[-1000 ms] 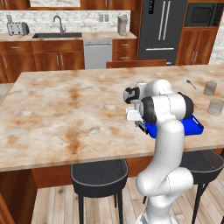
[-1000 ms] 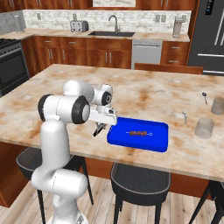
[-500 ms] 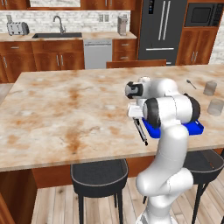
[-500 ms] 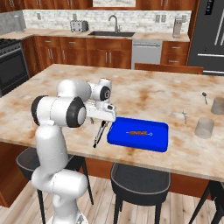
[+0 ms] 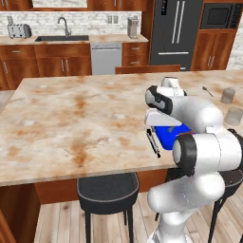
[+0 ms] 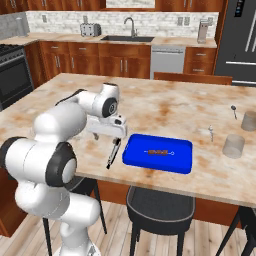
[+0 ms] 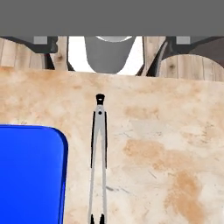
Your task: Take the tongs from the drawer on the left and place them on the dining counter next to the tray containing the kebab skewer.
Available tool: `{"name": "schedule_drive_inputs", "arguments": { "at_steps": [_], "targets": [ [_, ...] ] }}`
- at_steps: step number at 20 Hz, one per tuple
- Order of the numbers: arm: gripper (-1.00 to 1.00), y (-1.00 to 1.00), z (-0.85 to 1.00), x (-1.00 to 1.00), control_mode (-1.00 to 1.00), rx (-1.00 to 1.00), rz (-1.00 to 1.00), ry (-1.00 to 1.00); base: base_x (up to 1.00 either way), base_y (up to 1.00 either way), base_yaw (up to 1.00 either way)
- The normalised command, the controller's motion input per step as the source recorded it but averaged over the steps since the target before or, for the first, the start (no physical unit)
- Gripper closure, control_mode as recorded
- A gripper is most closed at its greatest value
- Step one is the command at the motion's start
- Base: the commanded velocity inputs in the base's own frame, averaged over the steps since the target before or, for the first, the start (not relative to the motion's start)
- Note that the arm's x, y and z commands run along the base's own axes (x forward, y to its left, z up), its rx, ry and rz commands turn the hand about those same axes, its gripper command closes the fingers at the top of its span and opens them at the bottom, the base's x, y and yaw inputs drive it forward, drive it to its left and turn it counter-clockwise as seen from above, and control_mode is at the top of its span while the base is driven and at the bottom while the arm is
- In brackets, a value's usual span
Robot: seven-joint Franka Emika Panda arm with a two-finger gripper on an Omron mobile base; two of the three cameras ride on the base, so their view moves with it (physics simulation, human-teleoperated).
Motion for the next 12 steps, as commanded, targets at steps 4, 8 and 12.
{"name": "schedule_drive_inputs", "arguments": {
  "at_steps": [4,8,12],
  "targets": [
    [-1.00,0.00,0.77,-0.89,-1.00,0.00,0.03,-0.14,0.00,0.00,0.00],
    [-1.00,0.00,0.72,-0.64,-1.00,0.00,0.04,-0.05,0.00,0.00,0.00],
    [-1.00,0.00,0.85,-0.46,-1.00,0.00,0.01,0.00,0.00,0.00,0.00]
  ]
}}
